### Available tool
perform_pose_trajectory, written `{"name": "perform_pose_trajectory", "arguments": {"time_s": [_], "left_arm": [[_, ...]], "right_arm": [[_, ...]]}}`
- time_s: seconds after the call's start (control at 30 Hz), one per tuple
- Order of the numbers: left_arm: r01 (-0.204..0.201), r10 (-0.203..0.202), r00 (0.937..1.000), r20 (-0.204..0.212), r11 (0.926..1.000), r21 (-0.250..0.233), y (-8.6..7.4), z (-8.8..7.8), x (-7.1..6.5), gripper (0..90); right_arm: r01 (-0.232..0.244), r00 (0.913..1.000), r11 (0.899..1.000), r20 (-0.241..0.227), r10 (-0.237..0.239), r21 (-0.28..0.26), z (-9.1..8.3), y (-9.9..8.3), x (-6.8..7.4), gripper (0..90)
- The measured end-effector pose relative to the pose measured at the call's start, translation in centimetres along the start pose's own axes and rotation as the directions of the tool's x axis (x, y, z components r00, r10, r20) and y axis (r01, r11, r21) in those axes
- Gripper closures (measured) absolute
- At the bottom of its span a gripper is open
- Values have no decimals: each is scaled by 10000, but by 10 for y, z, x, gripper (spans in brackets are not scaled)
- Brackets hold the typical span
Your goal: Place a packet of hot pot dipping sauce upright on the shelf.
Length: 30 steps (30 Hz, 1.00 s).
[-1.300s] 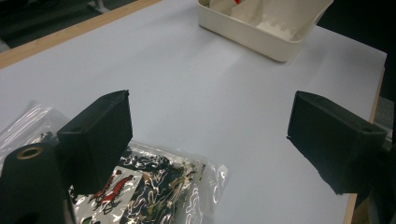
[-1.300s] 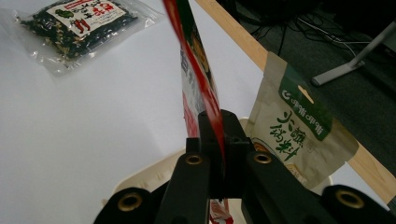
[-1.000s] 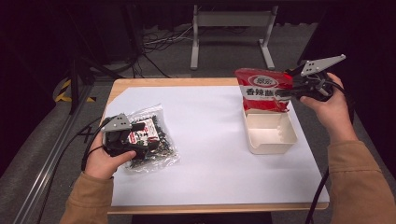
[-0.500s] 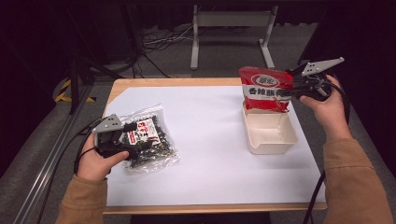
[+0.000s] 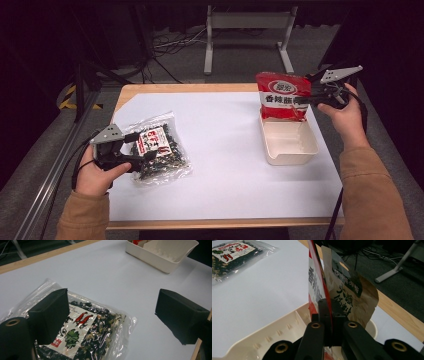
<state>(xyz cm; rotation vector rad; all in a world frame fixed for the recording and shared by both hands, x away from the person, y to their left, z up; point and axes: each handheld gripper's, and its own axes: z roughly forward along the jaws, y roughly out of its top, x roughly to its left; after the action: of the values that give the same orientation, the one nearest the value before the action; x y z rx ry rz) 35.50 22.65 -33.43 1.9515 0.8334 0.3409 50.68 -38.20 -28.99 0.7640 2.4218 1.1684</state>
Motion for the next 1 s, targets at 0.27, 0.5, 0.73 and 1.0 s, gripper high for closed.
{"name": "perform_pose_trajectory", "arguments": {"time_s": [0.27, 0.5, 0.73, 1.0], "left_arm": [[96, -96, 9999, -127, 10000, -7, -2, -2, 4, 123], [192, -191, 9997, -121, 9998, 51, -4, -4, 6, 123], [209, -207, 9996, -199, 9997, 101, -6, -3, 8, 122], [253, -250, 9995, -204, 9996, 141, -7, -3, 9, 121]], "right_arm": [[-129, 9999, 9998, -105, 127, -125, 12, -11, -5, 899], [-40, 9999, 9999, -113, 39, -108, 17, -13, -5, 899], [-326, 9994, 9994, -147, 327, 121, 28, -24, -3, 897], [-570, 9981, 9971, 254, 558, 498, 27, -33, -2, 895]]}}
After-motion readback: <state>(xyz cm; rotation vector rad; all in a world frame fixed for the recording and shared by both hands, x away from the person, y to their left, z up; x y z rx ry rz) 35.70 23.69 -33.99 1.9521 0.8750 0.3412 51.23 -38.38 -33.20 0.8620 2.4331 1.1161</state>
